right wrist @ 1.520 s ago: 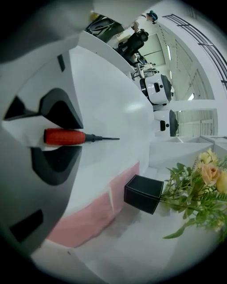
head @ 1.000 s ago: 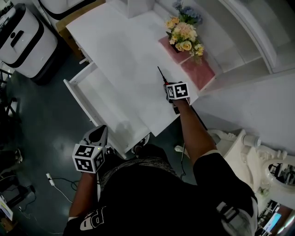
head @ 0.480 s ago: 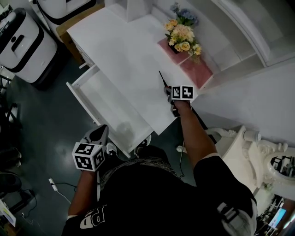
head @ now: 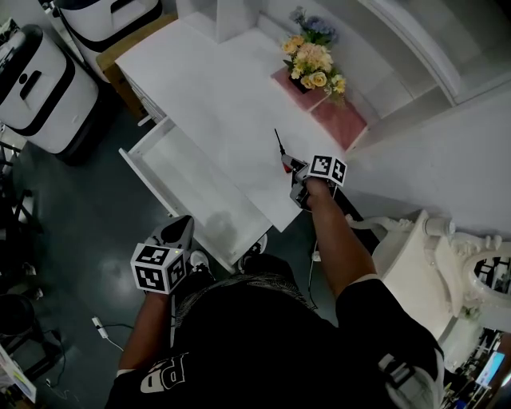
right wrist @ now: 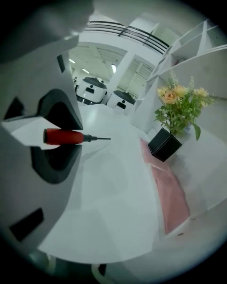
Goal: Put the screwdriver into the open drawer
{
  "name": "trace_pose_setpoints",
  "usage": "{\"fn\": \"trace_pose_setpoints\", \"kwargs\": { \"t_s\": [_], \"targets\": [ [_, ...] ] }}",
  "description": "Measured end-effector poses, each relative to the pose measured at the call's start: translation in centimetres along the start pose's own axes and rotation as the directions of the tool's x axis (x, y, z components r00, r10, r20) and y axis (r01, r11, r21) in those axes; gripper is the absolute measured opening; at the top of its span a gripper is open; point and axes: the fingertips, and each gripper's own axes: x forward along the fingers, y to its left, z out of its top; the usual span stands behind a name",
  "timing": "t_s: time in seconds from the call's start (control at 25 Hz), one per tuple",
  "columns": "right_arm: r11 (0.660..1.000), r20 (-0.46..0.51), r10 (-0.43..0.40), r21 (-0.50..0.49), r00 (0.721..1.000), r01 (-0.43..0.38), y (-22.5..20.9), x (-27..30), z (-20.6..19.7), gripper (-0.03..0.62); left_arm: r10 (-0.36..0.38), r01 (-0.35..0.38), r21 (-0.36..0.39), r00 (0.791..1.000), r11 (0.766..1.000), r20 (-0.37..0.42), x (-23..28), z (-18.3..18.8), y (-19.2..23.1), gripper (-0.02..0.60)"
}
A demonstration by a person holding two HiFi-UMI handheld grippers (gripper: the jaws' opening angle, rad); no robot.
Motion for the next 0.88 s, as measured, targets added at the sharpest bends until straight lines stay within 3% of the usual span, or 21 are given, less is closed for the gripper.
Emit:
{"fn": "trace_pose_setpoints", "kwargs": {
  "t_s": [0.48, 0.88],
  "targets": [
    [0.976, 0.115, 0.124, 0.165, 0.986, -0.142, 3.8, -2.6, -3.5, 0.112, -0.06, 0.061, 0.04, 0.998, 0.997, -0.018, -0.2, -0.5, 0.8, 0.015],
    [0.968, 0.167, 0.157, 0.168, 0.973, -0.185, 6.8, -5.0, -8.1, 0.112, -0.117, 0.121, 0.1, 0.992, 0.988, -0.047, -0.8, -1.0, 1.2, 0.015]
  ]
}}
